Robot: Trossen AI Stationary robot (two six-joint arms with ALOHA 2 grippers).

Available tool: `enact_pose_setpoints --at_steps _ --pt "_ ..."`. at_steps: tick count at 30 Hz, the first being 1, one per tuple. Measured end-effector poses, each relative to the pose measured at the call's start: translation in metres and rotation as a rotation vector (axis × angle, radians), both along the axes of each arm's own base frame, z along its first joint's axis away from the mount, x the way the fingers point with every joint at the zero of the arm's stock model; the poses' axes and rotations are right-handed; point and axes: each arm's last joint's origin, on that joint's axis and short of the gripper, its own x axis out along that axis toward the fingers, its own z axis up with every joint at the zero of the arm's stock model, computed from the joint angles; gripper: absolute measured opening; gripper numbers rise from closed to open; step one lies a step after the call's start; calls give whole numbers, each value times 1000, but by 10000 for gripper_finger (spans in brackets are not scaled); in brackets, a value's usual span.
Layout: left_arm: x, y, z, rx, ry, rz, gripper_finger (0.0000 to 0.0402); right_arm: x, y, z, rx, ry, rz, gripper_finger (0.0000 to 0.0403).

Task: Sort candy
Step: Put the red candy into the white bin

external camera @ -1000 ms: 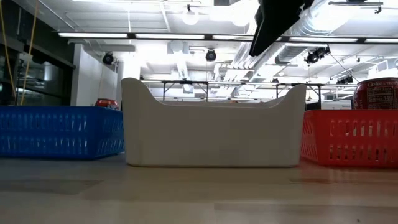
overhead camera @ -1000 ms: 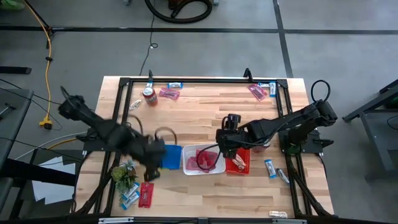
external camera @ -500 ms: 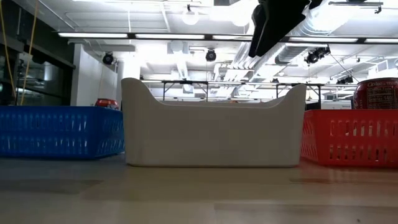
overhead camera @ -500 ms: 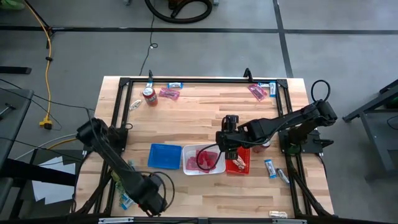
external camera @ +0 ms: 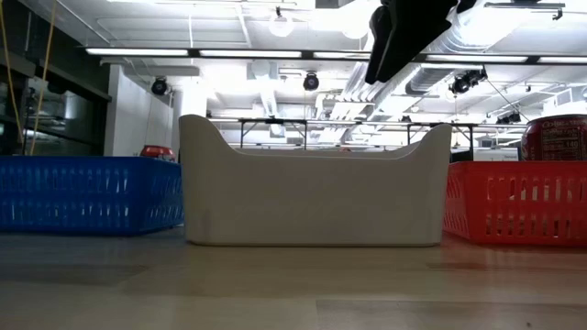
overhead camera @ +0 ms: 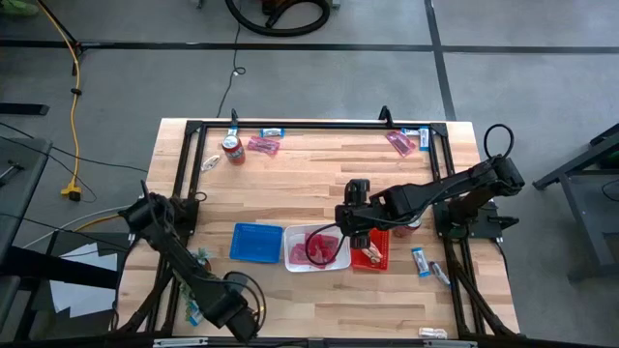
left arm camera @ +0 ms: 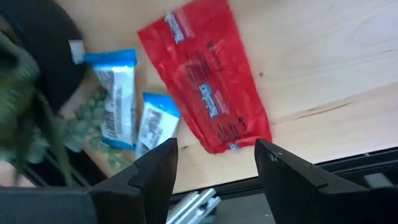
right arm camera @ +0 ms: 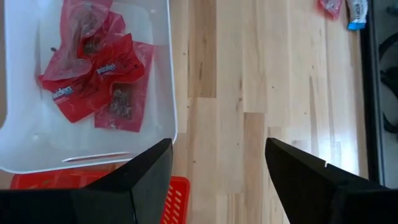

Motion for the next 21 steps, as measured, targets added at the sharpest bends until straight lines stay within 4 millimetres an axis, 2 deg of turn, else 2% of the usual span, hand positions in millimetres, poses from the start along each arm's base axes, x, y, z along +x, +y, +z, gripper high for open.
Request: enact_pose_setpoints --at_steps 9,21 --pt "1 -2 -2 56 -72 97 200 3 1 1 19 -29 4 252" --pt "-9 -3 -31 33 -85 232 200 3 1 1 30 -39 -15 252"
